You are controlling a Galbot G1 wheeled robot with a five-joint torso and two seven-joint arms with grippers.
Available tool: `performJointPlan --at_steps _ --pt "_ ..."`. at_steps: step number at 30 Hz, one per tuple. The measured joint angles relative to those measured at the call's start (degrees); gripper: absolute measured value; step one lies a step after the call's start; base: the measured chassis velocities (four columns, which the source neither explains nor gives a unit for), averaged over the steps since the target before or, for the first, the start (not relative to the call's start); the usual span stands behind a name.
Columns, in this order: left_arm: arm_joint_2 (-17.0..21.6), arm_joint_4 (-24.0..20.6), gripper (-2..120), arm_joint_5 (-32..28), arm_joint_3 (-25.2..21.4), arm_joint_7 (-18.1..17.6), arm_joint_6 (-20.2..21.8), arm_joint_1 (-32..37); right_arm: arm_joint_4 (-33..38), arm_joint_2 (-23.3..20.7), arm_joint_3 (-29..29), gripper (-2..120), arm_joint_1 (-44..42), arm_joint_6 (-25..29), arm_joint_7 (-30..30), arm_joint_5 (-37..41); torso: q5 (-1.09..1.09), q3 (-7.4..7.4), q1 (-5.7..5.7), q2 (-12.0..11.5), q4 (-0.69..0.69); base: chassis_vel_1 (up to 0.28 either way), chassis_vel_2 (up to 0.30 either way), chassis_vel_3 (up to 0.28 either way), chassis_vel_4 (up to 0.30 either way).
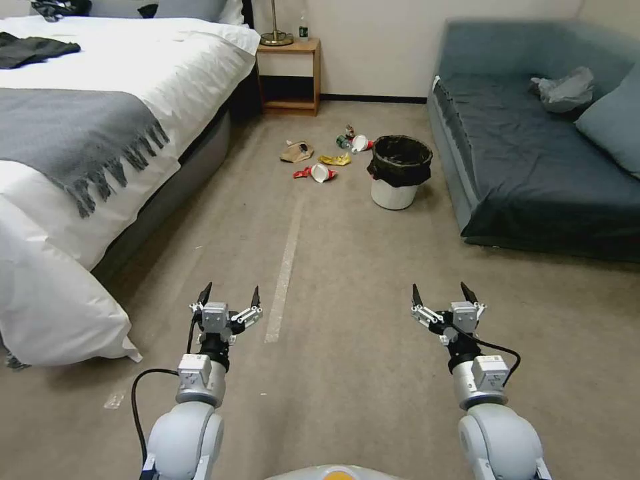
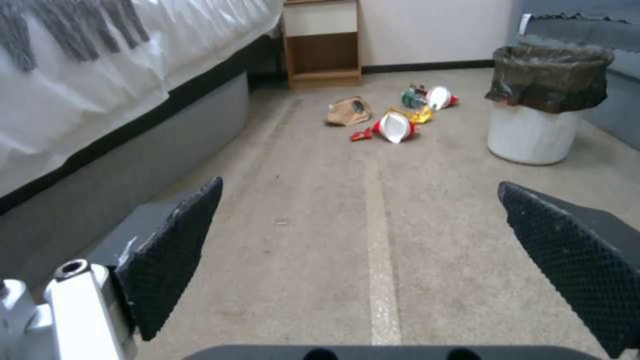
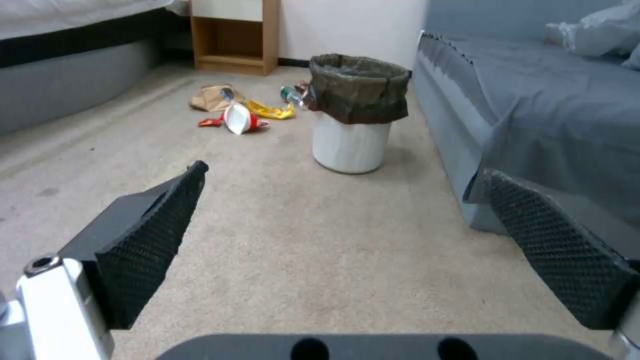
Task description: Pick up the trash can from the floor.
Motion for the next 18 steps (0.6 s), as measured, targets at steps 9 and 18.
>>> performJointPlan --at_steps 9,18 --pt "0.00 0.00 100 0.00 0.00 0.00 0.00 0.00 0.00 0.00 0.00 100 0.00 0.00 0.00 0.00 0.00 0.00 0.00 0.00 0.00 0.000 0.000 0.000 0.000" --pt "0.00 0.00 100 0.00 0.00 0.00 0.00 0.00 0.00 0.00 0.00 100 0.00 0.00 0.00 0.00 0.00 0.00 0.00 0.00 0.00 0.000 0.000 0.000 0.000"
